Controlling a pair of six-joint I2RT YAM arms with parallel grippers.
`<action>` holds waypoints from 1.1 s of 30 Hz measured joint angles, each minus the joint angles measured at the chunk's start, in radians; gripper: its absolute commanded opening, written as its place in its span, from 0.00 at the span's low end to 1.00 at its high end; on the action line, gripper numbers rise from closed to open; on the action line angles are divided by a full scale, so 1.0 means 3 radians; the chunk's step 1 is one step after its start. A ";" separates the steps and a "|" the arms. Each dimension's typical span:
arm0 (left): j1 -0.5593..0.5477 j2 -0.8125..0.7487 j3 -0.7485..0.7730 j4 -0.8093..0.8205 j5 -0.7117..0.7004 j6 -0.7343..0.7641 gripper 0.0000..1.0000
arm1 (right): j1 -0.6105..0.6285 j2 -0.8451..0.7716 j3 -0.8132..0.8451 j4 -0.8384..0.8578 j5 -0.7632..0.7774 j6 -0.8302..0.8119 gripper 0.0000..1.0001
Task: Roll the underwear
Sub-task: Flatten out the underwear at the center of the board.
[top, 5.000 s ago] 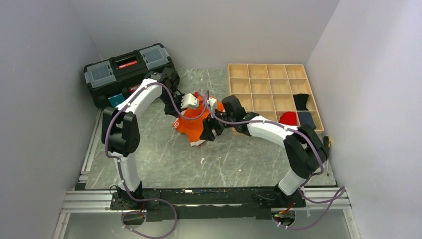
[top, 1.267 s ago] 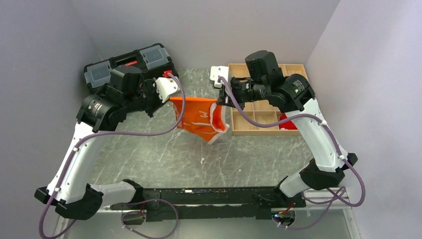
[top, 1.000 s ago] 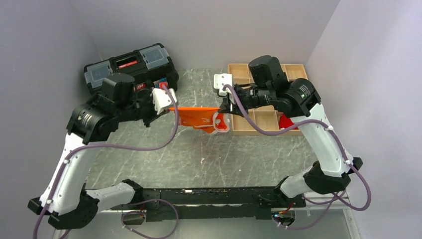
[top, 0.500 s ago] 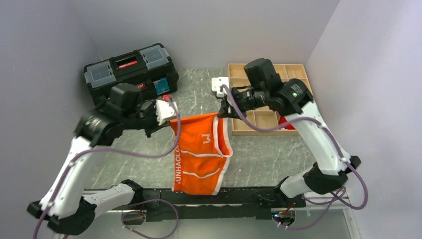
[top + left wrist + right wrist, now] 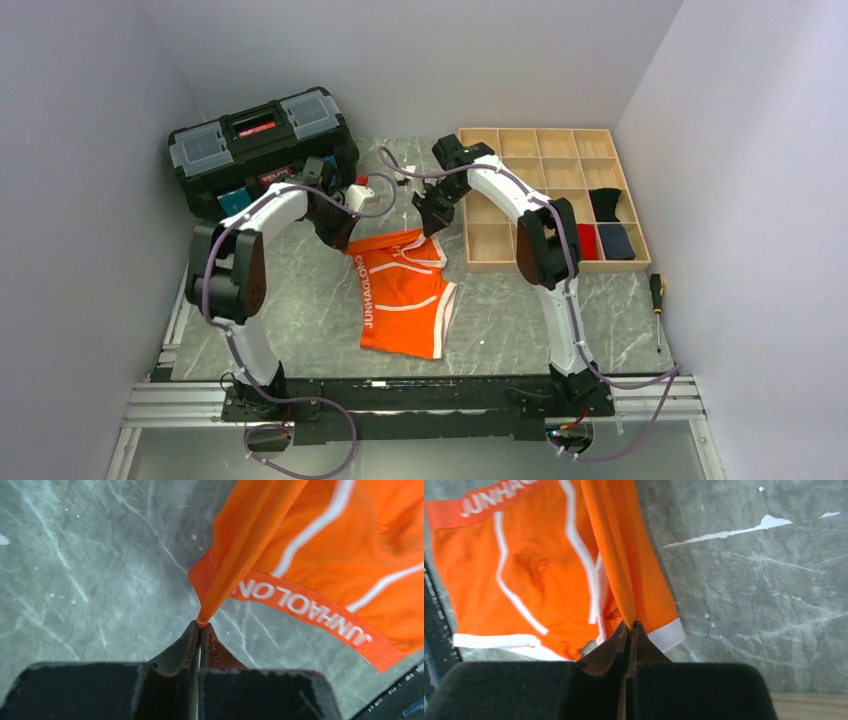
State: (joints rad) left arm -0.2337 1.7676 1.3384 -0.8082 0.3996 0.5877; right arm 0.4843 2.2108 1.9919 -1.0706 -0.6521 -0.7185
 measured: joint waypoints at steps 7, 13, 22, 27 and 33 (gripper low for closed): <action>0.0080 0.0384 0.0053 0.0394 -0.0070 -0.0221 0.00 | -0.0084 0.0308 0.0149 0.0239 0.0060 -0.0027 0.00; 0.0107 0.0392 0.0187 0.0661 -0.0195 -0.0409 0.00 | -0.0085 0.0305 0.0195 0.0558 0.0228 -0.0023 0.10; 0.0126 0.0622 0.0272 0.0849 -0.0570 -0.0749 0.39 | -0.0103 0.0357 0.0242 0.1179 0.0952 0.0229 0.45; 0.0140 0.0643 0.0272 0.0910 -0.0675 -0.0903 0.79 | -0.0114 0.0333 0.0164 0.1414 0.1146 0.0444 0.50; 0.0183 0.0526 0.0168 0.0989 -0.0708 -0.0994 0.99 | -0.0123 -0.0114 -0.0445 0.1489 0.0772 0.0726 0.52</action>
State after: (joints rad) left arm -0.1787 1.9255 1.3888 -0.5114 0.1871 0.2893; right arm 0.4473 2.1765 1.8584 -0.6239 -0.4206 -0.5007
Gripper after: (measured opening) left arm 0.972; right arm 0.506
